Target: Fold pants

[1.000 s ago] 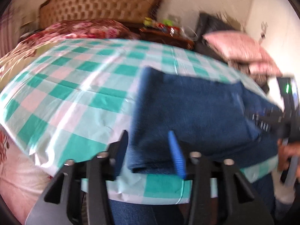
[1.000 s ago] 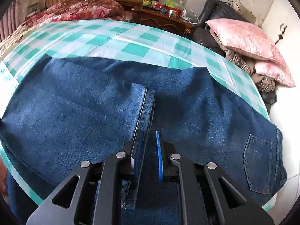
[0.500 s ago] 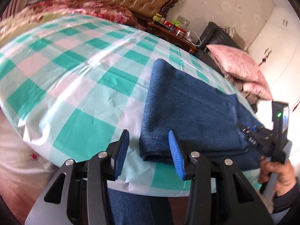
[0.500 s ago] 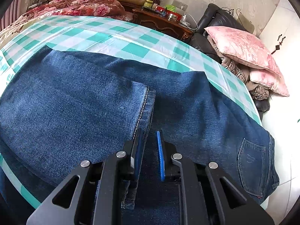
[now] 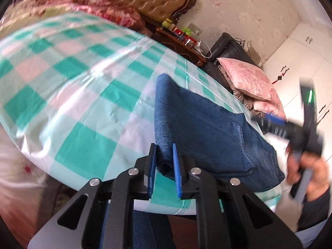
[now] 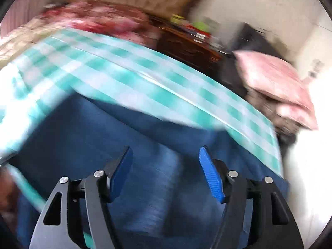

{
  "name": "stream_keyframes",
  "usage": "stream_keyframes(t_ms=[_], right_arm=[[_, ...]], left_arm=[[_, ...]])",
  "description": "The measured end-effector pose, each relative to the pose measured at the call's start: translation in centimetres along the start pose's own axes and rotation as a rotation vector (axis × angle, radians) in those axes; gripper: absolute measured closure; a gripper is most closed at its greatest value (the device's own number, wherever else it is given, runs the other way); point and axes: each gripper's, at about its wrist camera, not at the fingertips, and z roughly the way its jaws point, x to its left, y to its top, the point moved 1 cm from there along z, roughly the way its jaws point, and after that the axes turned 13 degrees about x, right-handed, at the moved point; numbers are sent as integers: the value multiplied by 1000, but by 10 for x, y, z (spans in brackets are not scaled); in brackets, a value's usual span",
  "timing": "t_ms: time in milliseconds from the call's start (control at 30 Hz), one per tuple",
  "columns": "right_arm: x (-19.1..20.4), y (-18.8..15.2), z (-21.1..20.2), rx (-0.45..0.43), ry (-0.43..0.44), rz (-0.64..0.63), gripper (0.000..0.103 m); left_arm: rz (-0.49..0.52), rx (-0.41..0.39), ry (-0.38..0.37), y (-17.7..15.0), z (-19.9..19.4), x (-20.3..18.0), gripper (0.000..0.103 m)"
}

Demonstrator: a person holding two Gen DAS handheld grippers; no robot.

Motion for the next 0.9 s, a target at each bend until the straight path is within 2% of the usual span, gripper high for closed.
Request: stream_keyframes(t_ms=[67,133,233,267,400,467,500,533,633,667,700,733,767,833,867,900], right_arm=[[30,28,-2,38,62,-86,36],[66,58,3,101,185,-136,36],[110,88,26,222,254,-176,36],[126,94,35,265,260,-184,36],[163,99,59,329,216,-229,36],[172,100,73,341,146,-238,37],[173,99,77,344,123,-240,57],[173,97,82,350,101,-236,69],[168,94,84,330,79,-227,81],[166,93,83,323,80,-221,84],[164,93,82,319,84,-214,87],[161,94,82,316,92,-204,88],[158,94,82,310,104,-191,90],[154,96,80,303,124,-175,92],[150,96,80,298,141,-166,92],[147,96,77,292,155,-158,93]], left_arm=[[31,-14,34,1,-3,-10,88],[65,-18,77,1,-4,-19,88],[88,-23,116,1,-4,-26,88],[95,-24,125,1,-4,-27,88],[115,-29,141,1,-6,-31,89],[121,-34,145,1,-6,-33,89],[120,-37,139,0,-7,-33,89],[117,-40,133,0,-7,-33,89],[76,-47,117,1,-6,-29,88],[44,-47,107,1,-5,-25,78],[20,-39,103,1,-3,-22,50],[-6,-20,108,1,2,-18,38],[-17,-9,110,0,8,-17,35],[-35,14,90,2,18,-17,36],[-44,15,85,4,22,-18,50],[-44,30,75,8,28,-20,76]])
